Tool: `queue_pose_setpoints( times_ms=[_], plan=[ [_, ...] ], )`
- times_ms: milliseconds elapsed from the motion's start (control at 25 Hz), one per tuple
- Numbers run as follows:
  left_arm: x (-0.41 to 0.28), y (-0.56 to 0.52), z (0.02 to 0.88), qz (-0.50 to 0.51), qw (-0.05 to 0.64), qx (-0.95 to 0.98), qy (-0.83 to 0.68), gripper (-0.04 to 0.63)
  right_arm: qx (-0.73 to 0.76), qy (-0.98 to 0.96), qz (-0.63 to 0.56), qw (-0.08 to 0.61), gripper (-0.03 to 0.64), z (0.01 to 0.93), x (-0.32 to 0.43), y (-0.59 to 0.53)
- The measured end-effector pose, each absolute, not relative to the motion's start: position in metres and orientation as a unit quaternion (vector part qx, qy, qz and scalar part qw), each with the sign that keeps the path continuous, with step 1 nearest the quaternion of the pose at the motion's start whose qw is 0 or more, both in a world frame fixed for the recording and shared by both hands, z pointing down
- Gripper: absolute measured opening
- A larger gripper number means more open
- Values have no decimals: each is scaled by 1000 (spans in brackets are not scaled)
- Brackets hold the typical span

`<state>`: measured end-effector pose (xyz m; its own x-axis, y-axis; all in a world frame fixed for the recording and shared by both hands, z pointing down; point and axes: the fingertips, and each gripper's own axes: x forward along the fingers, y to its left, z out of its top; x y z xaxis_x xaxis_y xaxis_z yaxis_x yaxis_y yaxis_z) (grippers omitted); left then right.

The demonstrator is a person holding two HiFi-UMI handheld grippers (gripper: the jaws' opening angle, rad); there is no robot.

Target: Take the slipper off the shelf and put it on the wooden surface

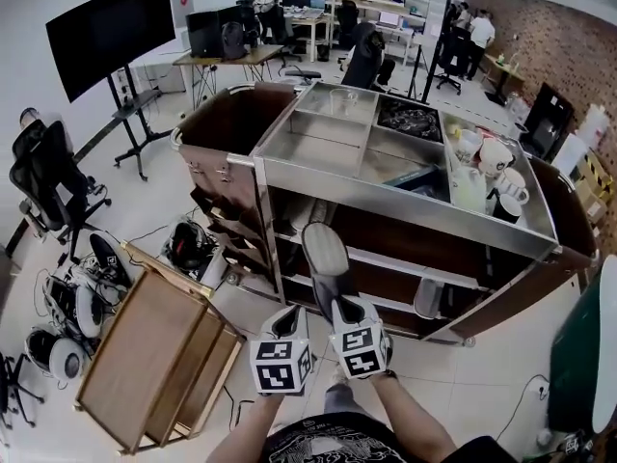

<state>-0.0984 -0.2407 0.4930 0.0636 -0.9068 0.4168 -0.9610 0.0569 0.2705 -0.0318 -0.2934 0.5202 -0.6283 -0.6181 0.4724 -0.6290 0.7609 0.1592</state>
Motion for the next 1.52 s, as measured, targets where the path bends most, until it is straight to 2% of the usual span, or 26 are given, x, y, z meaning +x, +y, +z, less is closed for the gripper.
queue_pose_setpoints(
  times_ms=[1080, 1520],
  plan=[
    [-278, -18, 500, -12, 254, 521, -815, 6, 130, -962, -79, 228, 15, 502, -252, -87],
    [-374, 97, 533, -52, 265, 395, -878, 6, -6, -965, -94, 246, 15, 547, -370, 31]
  ],
)
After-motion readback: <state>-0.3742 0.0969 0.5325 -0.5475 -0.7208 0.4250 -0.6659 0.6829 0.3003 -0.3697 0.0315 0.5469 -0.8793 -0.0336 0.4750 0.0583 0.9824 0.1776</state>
